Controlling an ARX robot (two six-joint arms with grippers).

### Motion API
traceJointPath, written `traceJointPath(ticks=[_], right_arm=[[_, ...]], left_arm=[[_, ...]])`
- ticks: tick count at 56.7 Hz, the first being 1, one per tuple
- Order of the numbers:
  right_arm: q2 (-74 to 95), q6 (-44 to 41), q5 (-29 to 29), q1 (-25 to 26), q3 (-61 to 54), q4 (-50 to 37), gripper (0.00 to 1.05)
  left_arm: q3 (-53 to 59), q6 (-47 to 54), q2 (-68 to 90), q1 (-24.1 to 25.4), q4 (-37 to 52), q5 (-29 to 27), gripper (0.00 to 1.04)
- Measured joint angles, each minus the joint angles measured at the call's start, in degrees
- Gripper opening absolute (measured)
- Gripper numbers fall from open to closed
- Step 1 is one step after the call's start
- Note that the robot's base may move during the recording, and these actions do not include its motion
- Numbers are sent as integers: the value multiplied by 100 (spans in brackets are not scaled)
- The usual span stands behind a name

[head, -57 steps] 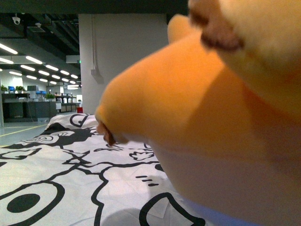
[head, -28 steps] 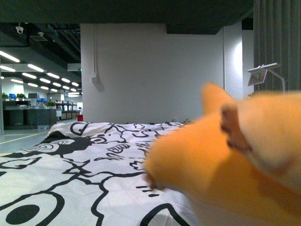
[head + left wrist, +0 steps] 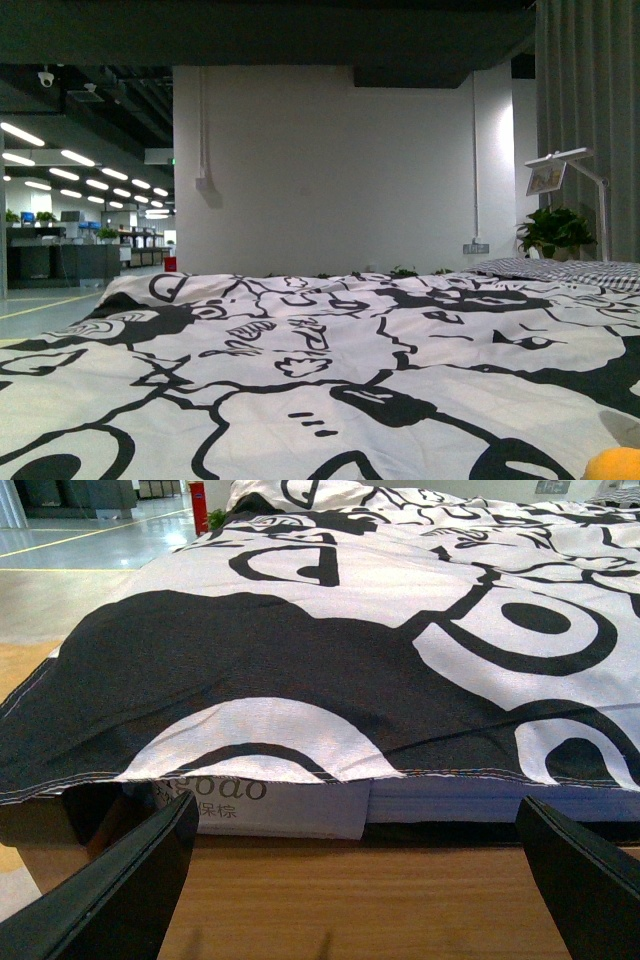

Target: Put away toys

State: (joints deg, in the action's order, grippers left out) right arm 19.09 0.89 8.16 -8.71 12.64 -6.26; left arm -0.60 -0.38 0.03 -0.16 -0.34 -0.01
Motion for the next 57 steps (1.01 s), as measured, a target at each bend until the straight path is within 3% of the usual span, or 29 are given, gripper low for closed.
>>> traceJointPath(ticks=[4,8,13,26,31,57], right_arm=[[-136,-26,-199,149,-142,-22,14],[-297,-35,-767,662,-299,-24,14],[-417,-35,-802,817,-428,-33,14],[-739,-35,-841,848,-702,-31,14],[-1390,-46,-848,848,-796,621,14],[-1880,-55,-846,852,-1180,623,14]], left_arm=[[0,0,0,0,2,0,98],[2,0,0,0,2,2,98],[2,0,0,0,2,-2,98],[2,0,0,0,2,0,98],[0,0,0,0,2,-4,98],[0,0,0,0,2,0,98]])
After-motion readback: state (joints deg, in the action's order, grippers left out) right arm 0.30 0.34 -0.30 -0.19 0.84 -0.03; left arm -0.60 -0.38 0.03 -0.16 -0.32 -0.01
